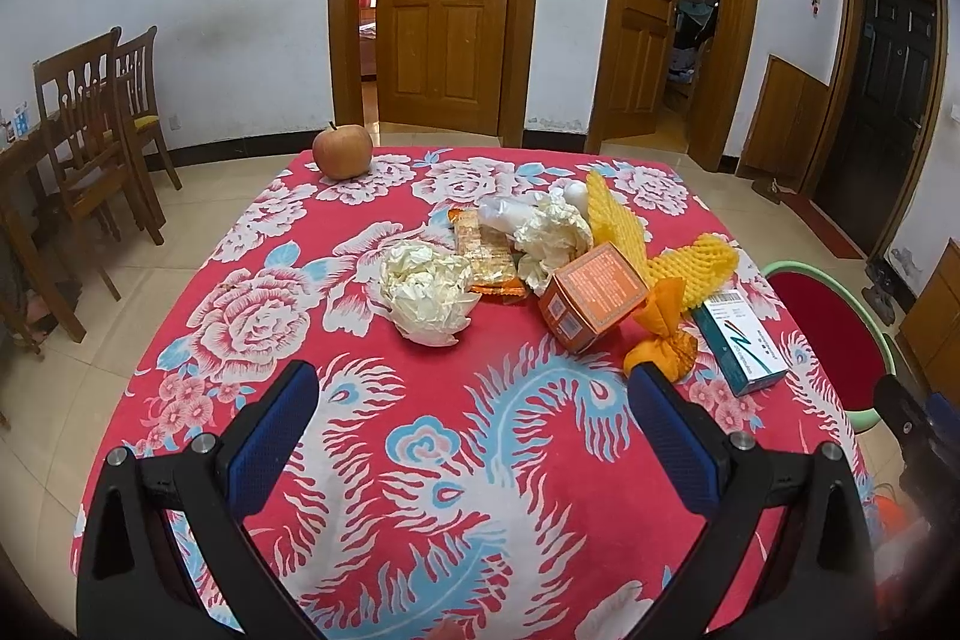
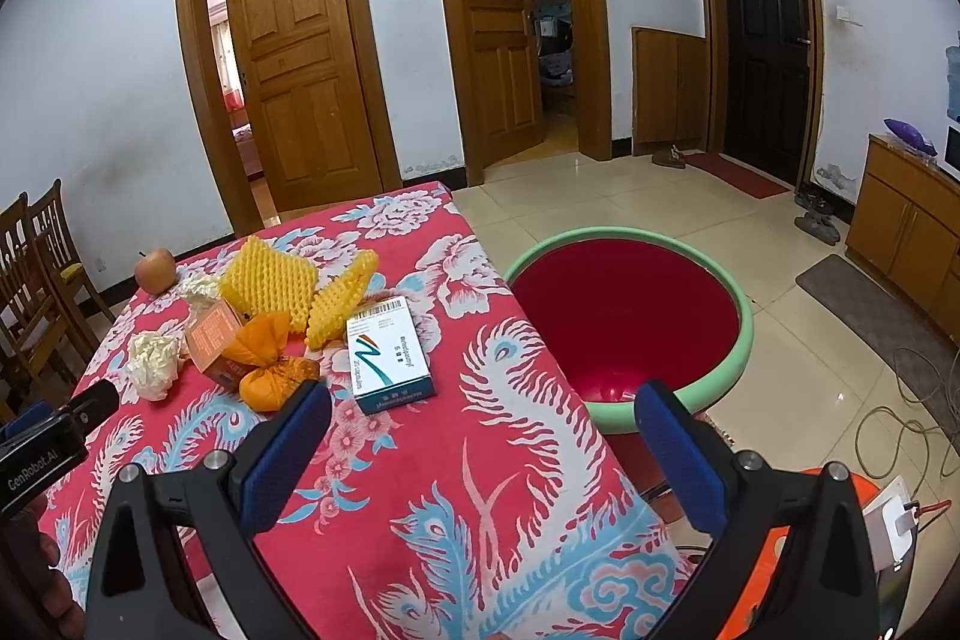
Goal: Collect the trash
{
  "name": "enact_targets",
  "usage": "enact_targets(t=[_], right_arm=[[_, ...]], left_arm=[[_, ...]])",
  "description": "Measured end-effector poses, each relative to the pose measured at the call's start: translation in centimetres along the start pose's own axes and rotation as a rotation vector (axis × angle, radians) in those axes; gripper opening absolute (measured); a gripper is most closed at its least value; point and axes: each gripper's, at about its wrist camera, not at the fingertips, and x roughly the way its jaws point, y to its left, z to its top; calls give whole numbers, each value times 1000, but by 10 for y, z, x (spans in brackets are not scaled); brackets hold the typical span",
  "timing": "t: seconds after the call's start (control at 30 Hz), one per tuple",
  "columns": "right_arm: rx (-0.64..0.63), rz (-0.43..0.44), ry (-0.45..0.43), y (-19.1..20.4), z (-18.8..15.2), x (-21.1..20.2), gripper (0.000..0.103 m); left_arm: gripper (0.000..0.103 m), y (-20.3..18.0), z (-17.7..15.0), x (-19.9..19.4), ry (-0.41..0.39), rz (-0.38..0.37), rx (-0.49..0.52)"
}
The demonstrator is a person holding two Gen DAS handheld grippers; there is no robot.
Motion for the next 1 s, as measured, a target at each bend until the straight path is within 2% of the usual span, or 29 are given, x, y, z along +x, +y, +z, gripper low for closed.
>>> enact_targets(t=[1.0], right_arm=[[3, -7, -1, -4, 2, 0, 103]], left_arm=[[101, 5, 2, -2, -8, 5, -6]])
